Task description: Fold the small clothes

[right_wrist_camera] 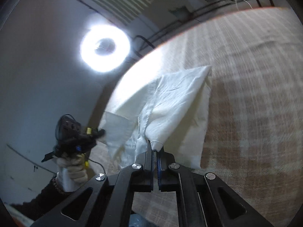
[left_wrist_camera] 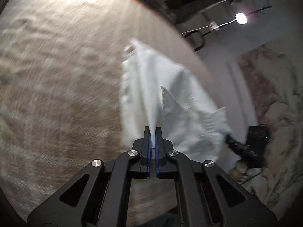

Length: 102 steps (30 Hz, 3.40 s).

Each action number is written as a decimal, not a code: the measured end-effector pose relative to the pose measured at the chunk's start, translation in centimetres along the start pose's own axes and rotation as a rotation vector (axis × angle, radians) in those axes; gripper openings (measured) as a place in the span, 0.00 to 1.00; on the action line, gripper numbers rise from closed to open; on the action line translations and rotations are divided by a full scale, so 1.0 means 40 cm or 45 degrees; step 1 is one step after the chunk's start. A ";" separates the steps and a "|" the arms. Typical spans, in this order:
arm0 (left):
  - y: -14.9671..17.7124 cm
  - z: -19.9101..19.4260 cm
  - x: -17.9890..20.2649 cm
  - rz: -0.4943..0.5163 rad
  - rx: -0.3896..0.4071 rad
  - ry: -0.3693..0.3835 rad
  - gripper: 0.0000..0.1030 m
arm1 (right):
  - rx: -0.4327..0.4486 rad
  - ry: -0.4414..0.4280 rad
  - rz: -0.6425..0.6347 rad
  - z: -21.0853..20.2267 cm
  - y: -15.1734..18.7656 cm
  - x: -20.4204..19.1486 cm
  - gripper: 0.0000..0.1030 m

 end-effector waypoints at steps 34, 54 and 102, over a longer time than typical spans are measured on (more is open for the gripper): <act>-0.161 0.135 0.152 0.477 0.138 -0.387 0.02 | -0.006 0.409 -0.472 0.163 -0.066 -0.107 0.22; -0.285 0.173 0.146 0.394 0.201 -0.334 0.02 | 0.025 0.359 -0.315 0.157 -0.202 0.001 0.25; -0.121 0.124 0.010 0.439 0.089 -0.538 0.03 | -0.260 0.500 -0.278 0.026 0.041 0.168 0.21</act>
Point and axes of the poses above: each gripper's, at about its wrist camera, not at the fingertips, and z roughly the way its jaws point, x to its right, y to its underside, the point moved 9 cm from there along z, roughly the way its jaws point, and after that the axes turned 5 degrees about z, right-handed, at the moved point
